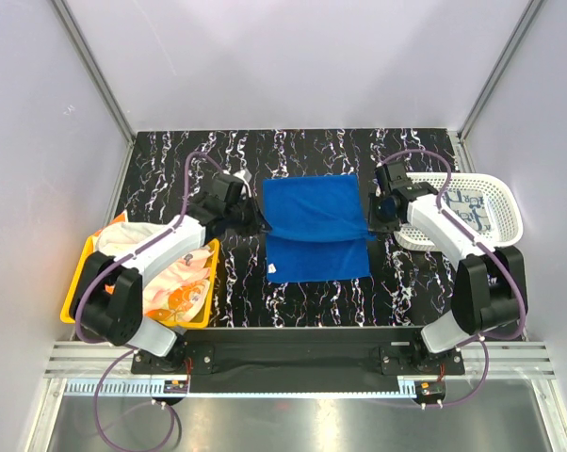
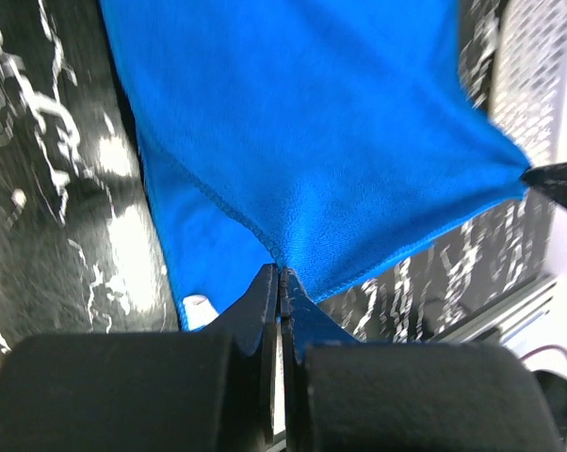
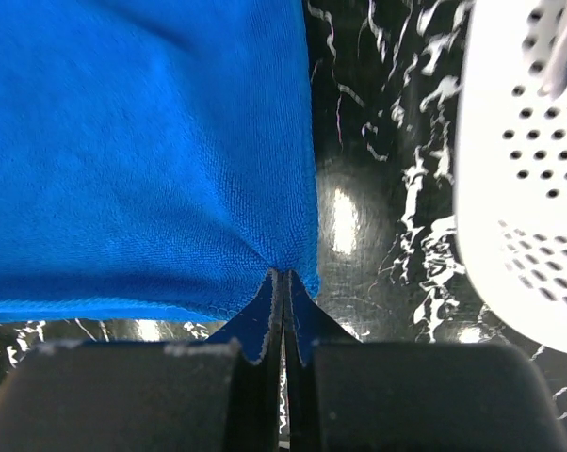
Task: Fold and stack the towels
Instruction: Fold the towel
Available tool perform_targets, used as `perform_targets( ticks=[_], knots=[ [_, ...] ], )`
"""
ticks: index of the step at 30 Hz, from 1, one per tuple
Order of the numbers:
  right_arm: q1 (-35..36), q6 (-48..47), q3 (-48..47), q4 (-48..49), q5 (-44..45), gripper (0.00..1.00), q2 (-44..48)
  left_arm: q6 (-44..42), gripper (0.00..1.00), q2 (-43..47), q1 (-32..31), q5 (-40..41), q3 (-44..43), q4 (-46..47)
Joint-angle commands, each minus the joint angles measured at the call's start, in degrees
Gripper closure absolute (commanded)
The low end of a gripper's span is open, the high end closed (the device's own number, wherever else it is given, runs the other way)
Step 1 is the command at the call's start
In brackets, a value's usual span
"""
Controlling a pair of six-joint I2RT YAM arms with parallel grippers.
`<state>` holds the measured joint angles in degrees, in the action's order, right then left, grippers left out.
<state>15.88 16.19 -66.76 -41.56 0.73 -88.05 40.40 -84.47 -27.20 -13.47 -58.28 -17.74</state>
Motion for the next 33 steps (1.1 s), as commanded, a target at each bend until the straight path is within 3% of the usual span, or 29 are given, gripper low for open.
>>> perform_targets(
  ticks=[1,18,33],
  knots=[
    [1.08,2.0,2.41,2.62,-0.64,1.0,0.6,0.2,1.0,0.8,-1.01,0.12,2.73,4.99],
    [2.93,4.03,7.78,5.26,-0.64,1.0,-3.44,1.35,1.0,0.18,-2.77,0.21,7.92,5.08],
    [3.54,4.29,3.83,-1.06,1.11,1.0,3.14,0.12,1.0,5.54,-2.86,2.05,4.67,-1.07]
  ],
)
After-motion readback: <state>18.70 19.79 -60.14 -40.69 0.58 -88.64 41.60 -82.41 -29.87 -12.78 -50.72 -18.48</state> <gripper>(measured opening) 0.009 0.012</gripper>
